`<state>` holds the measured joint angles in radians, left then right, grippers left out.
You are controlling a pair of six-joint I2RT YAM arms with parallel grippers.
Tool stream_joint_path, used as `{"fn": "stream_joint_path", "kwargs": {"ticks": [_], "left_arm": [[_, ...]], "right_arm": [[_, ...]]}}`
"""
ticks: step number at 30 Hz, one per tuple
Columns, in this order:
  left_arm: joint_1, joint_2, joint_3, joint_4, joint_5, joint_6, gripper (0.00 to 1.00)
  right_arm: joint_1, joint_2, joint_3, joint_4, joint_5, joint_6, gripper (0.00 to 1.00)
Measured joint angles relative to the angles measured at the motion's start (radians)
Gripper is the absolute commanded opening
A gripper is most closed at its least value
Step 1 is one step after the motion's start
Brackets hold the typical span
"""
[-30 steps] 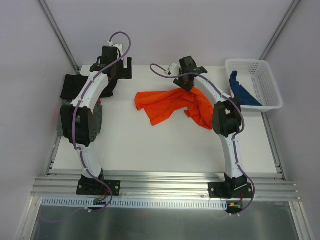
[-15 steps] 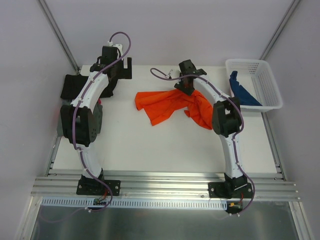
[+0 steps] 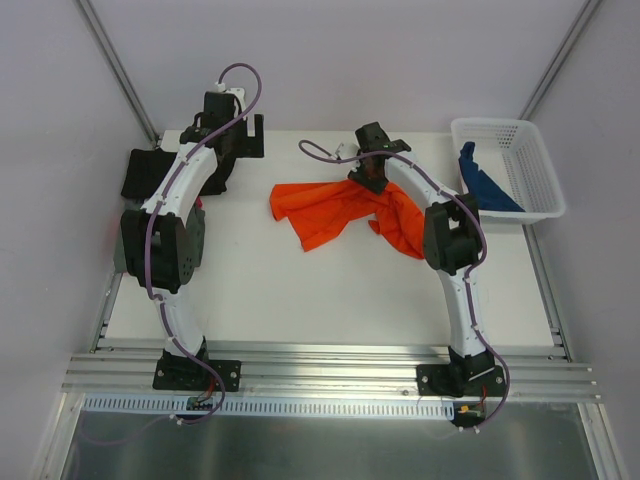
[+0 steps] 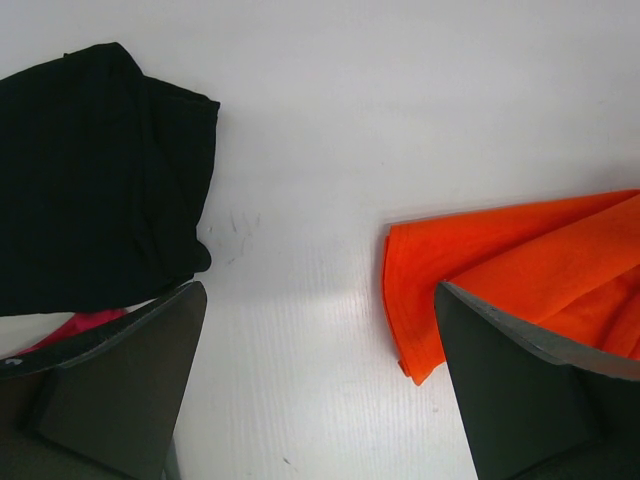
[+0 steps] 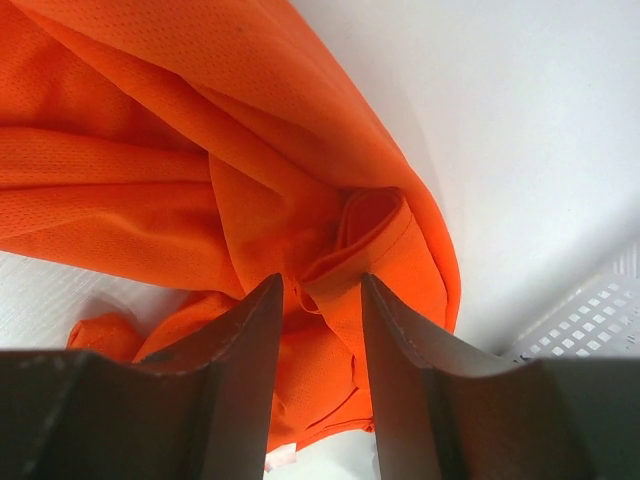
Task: Fold and stack the t-shirts
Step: Flatten out the tshirt
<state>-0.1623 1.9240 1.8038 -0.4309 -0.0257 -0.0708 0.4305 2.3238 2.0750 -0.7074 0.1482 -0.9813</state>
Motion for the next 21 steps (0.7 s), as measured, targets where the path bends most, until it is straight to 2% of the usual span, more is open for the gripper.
{"fn": "stream_joint_path", "kwargs": {"ticks": [3,7,8,21], "left_arm": [[0.000,0.000,0.000,0.000,0.000,-0.001,0.99],[0.000,0.000,0.000,0.000,0.000,-0.002,0.99],[0.000,0.000,0.000,0.000,0.000,-0.002,0.99],[0.000,0.000,-0.002,0.000,0.035,0.000,0.99]], "right_arm": [[0.001,0.000,0.000,0.001,0.005,0.000,0.34],[0.001,0.000,0.000,0.009,0.014,-0.005,0.03],[0.001,0.000,0.000,0.012,0.019,-0.006,0.01],[-0.006,-0.058,0.011,0.019,0.082,-0.032,0.01]]}}
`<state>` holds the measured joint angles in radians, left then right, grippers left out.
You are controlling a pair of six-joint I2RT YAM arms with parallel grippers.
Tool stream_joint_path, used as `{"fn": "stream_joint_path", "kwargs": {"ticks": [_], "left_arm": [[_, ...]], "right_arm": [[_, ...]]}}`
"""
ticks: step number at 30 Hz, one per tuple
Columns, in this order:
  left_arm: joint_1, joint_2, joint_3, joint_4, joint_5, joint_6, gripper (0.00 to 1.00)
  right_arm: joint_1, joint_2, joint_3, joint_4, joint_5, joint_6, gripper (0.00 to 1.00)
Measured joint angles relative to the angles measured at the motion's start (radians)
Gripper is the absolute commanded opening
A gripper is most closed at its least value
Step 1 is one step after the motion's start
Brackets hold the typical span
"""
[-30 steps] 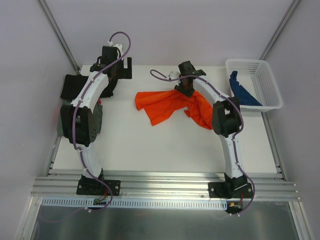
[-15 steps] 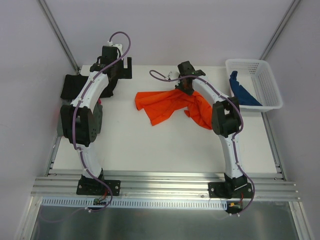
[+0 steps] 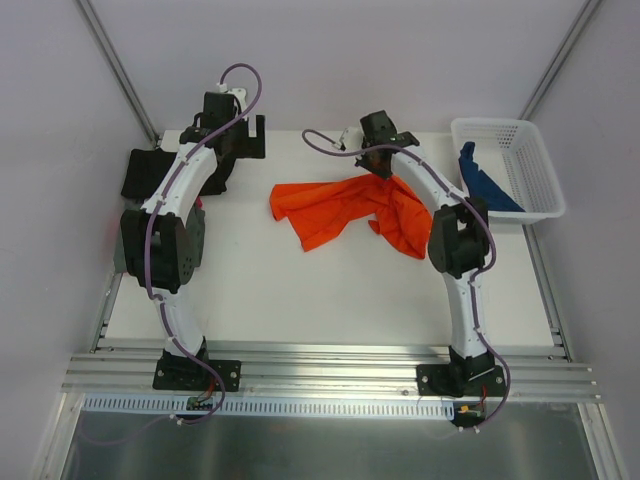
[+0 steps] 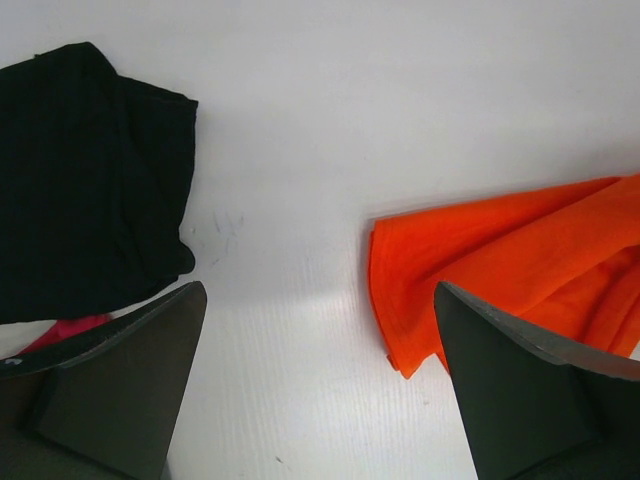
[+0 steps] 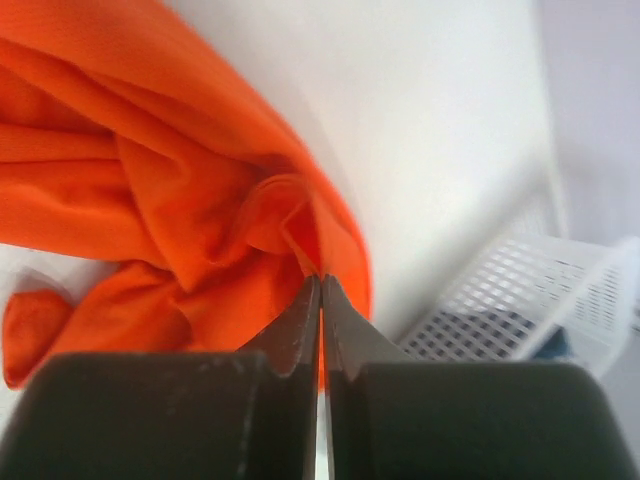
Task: Fold and stack the t-shirts
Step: Flatten out the tshirt
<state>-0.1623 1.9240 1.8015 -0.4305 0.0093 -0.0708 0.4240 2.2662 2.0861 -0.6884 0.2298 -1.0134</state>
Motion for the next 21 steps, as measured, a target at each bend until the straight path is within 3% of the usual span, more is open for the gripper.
{"fn": "stream_joint_path", "kwargs": {"ticks": [11,21], "left_arm": [[-0.023,0.000,-0.097,0.000,0.140,0.090,0.99],[-0.075,-0.013,-0.246,-0.027,0.219,0.200,0.99]], "right_arm": [[-0.086,-0.187,0.193,0.042,0.052,-0.026,0.01],[-0.105,-0.198,0.243,0.125,0.108,-0.119,0.01]]}}
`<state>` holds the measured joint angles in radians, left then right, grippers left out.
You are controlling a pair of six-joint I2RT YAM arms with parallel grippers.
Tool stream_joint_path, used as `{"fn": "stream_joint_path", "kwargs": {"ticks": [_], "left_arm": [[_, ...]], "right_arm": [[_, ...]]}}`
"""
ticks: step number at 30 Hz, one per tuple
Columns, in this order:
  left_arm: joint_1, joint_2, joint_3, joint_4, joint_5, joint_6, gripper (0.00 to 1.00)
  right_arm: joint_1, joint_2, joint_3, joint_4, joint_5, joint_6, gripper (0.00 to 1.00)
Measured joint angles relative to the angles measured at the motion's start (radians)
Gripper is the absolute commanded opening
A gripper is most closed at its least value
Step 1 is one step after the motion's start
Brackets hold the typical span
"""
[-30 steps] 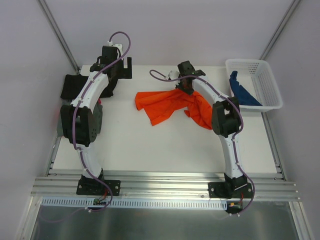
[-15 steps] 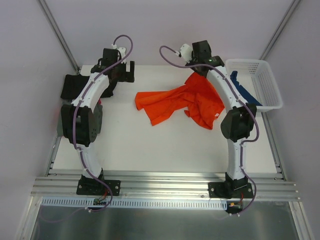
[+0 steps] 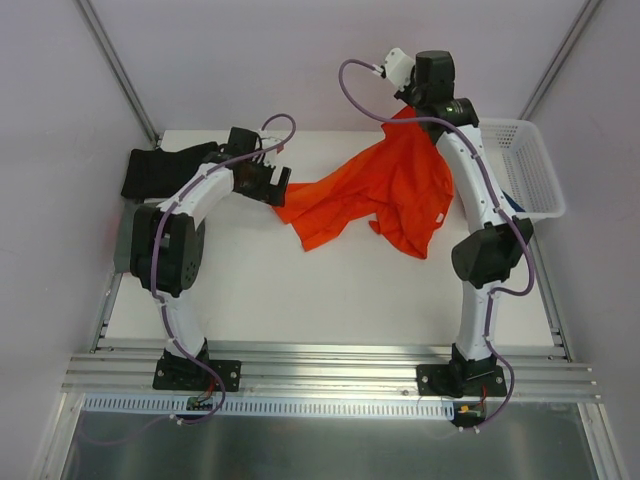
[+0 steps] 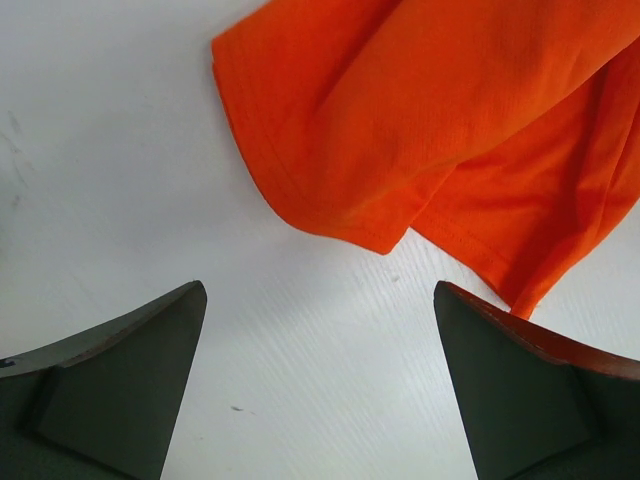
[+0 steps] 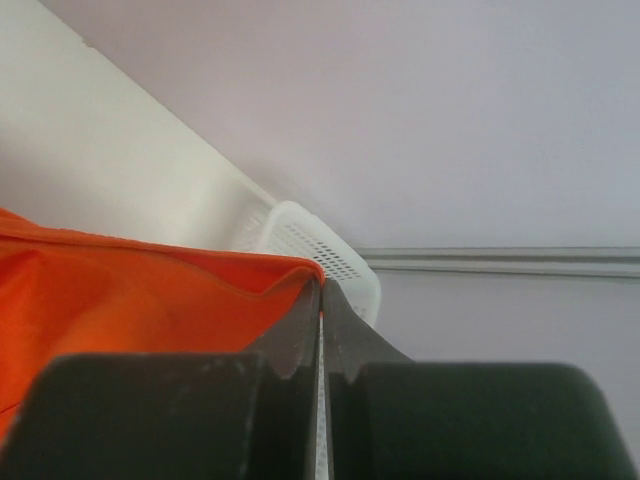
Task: Fold and stack the t-shirts
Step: Flatten out the tshirt
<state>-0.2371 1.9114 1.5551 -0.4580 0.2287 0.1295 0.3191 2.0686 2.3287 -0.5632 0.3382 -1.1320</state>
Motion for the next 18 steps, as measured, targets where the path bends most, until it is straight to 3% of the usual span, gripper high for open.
{"fn": "stream_joint_path", "kwargs": {"ticks": [11,18], "left_arm": [[-0.006,-0.066,-0.066,-0.059,0.093,0.009,0.97],[-0.026,0.026,0.010,-0.099,0.189,-0.005,0.95]], "right_arm": [[-0.043,0.010,0.008,0.012,0.026,0.001,0.01],[-0.042,0.066,0.038,0.018,0.031,0.000,0.01]]}}
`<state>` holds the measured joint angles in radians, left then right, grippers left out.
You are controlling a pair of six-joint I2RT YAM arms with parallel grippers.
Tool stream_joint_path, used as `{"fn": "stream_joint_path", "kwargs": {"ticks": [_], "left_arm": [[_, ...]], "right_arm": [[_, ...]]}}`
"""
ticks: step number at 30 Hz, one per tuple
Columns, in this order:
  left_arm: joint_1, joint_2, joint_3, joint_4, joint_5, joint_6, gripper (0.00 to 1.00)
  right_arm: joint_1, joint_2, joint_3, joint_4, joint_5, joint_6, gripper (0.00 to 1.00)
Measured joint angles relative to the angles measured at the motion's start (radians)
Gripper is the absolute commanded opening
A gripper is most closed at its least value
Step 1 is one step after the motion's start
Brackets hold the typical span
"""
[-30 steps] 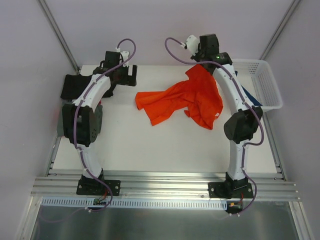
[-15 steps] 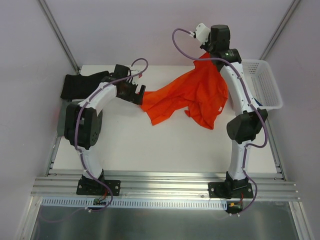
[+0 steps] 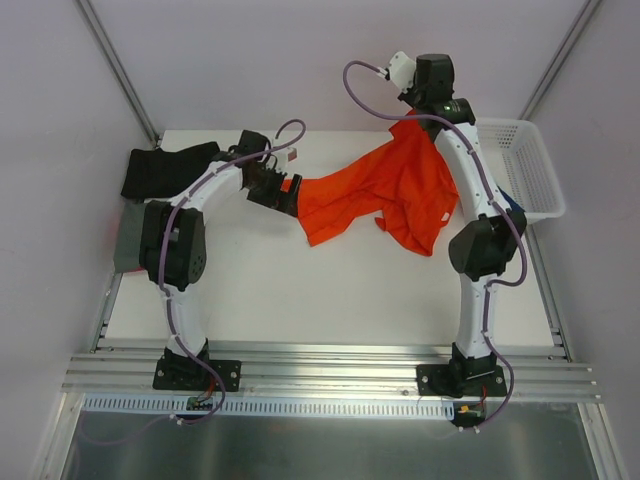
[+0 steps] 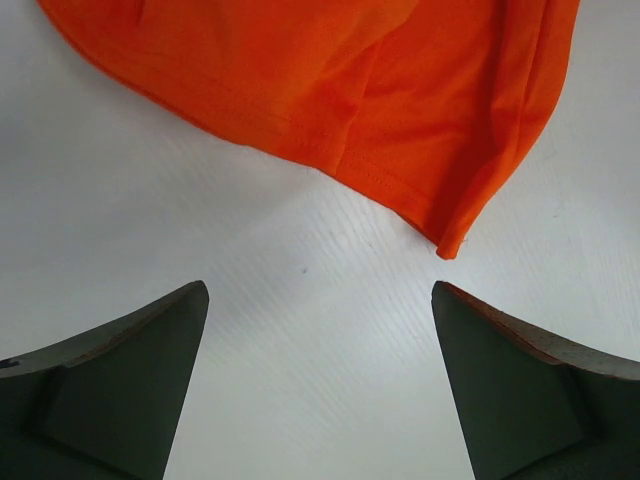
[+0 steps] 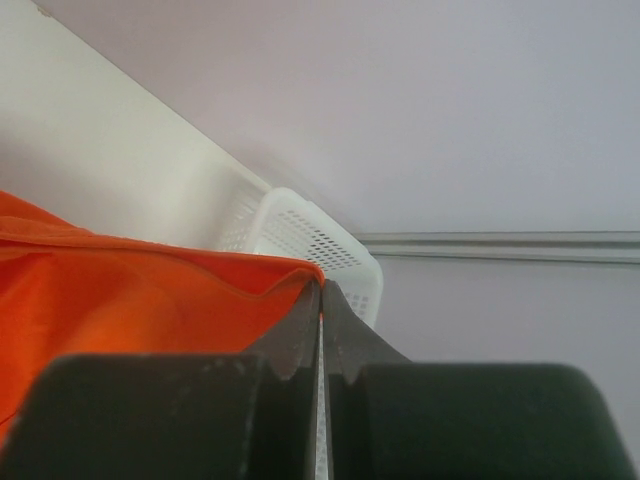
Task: Fold and stack the t-shirts
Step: Flatten out the tshirt
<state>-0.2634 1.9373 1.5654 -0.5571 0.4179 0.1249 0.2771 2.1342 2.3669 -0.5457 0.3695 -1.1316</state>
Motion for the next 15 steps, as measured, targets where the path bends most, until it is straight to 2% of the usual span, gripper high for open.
{"fn": "stream_joint_path", "kwargs": {"ticks": [9,15], "left_arm": [[-0.061,0.129,0.041,-0.018,-0.007,0.030,0.87],[-0.062,0.198,0.137,-0.024,-0.005,0.016,0.85]], "right_arm": [[0.000,0.037,0.002,-0.002,0.007,0.005,0.01],[0.002,0.037,0.002,-0.004,0.007,0.013,0.01]]}}
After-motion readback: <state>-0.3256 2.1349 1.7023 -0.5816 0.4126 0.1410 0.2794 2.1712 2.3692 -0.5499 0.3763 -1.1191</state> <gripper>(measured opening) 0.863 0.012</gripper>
